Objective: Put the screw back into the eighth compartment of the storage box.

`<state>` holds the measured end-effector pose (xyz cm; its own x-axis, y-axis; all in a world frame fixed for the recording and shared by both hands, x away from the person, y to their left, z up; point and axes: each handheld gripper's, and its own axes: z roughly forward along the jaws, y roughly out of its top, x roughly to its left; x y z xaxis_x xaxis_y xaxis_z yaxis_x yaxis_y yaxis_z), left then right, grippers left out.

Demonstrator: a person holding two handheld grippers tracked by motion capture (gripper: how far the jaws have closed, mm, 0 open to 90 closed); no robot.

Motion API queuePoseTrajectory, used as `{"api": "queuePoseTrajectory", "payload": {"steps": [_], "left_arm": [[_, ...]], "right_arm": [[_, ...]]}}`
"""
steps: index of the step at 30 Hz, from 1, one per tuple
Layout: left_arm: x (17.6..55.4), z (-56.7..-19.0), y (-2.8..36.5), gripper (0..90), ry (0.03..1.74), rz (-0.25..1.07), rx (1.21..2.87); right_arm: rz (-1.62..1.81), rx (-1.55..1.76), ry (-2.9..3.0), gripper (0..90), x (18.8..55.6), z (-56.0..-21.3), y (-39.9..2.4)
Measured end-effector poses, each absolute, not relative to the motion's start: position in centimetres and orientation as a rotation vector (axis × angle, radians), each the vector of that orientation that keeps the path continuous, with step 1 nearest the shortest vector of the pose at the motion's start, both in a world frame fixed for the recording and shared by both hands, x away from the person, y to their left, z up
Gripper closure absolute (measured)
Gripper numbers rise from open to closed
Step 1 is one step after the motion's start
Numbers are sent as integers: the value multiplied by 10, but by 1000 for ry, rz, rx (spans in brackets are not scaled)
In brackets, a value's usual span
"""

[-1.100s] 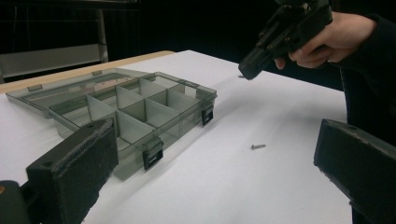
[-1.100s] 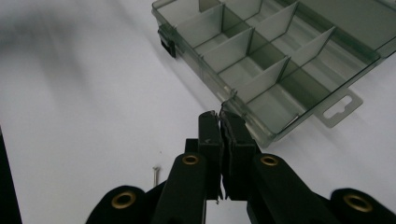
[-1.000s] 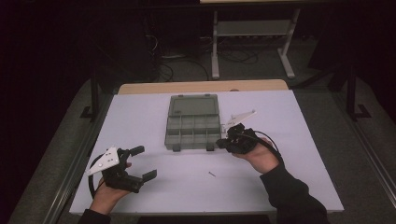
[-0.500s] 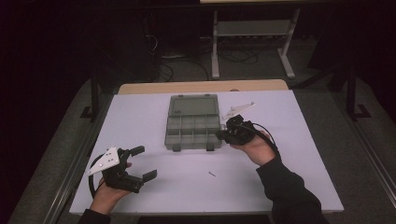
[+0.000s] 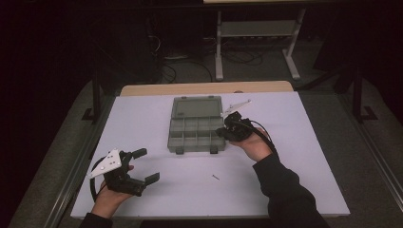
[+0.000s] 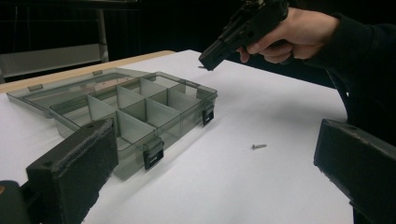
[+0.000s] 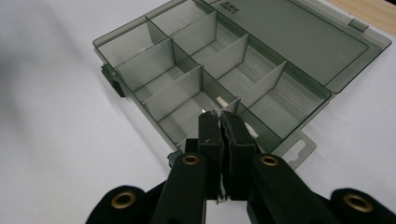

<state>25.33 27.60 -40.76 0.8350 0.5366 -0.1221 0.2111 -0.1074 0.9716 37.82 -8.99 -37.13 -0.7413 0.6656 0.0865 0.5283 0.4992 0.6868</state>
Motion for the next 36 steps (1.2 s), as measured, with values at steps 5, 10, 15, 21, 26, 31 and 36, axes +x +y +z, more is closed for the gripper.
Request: {"api": "queuePoseTrajectory", "payload": {"steps": [5,10,15,21,26,31,36], "left_arm": [[253,-407,277,0,585,307,1684],[253,-407,277,0,588,305,1690],[253,-407,277,0,585,306,1683],[253,-407,277,0,585,305,1683],[253,-407,277,0,584,306,1685],[253,-407,277,0,584,306,1684],[253,-408,277,0,587,302,1683]], "right_arm": [[1050,1042,2556,864,385,-378,-87],[1021,1052,2571,864,390,-387,-83],[986,1054,2589,863,392,-393,-79],[968,1036,2598,863,393,-396,-78],[965,1042,2593,837,393,-398,-78],[986,1059,2568,515,393,-394,-81],[1037,1122,2518,134,394,-390,-86]]}}
